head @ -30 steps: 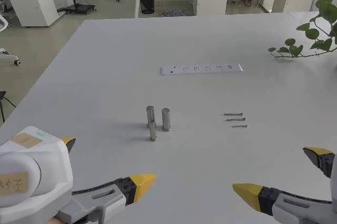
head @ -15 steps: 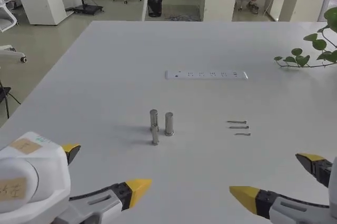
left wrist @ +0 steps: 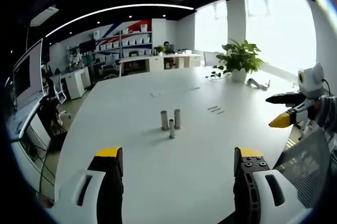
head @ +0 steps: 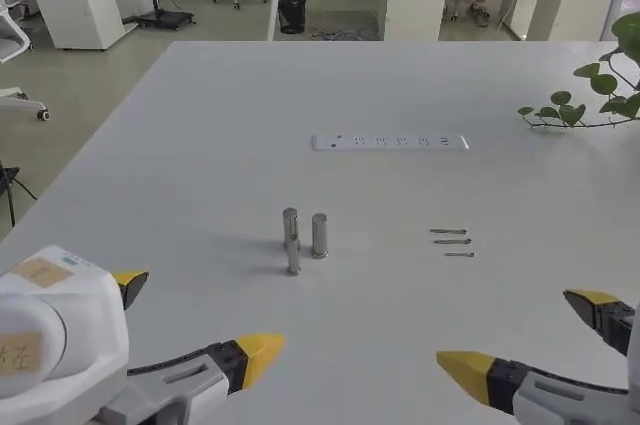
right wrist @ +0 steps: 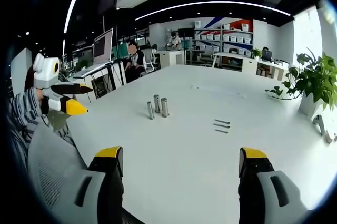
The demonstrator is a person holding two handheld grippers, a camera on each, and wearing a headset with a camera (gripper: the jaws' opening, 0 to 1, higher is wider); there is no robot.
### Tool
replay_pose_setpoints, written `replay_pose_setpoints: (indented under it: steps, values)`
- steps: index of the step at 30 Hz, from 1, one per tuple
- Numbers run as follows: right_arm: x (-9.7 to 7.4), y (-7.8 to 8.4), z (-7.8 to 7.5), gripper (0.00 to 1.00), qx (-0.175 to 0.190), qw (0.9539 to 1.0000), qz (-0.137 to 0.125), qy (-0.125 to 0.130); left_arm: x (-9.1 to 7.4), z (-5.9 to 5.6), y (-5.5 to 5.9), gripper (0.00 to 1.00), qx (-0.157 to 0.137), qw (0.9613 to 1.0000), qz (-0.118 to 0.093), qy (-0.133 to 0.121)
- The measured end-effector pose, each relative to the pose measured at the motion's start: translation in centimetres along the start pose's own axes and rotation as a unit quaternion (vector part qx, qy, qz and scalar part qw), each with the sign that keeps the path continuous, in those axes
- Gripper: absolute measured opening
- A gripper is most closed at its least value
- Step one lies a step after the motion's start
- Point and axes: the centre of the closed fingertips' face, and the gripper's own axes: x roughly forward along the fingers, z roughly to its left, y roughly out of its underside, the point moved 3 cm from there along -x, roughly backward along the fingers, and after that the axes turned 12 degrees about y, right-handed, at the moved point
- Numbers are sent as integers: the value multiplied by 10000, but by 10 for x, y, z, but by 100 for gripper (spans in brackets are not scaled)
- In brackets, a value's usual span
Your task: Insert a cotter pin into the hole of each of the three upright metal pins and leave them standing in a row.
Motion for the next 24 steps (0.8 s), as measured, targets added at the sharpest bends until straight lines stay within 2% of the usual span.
replay_pose_setpoints:
  steps: [10,24]
  values:
    - [1,0,-3,89,-24,10000,19,-6,1,0,1,85,-62,10000,-29,-50]
    - [3,2,-2,89,49,10000,41,-28,1,3,2,84,-60,10000,35,-50]
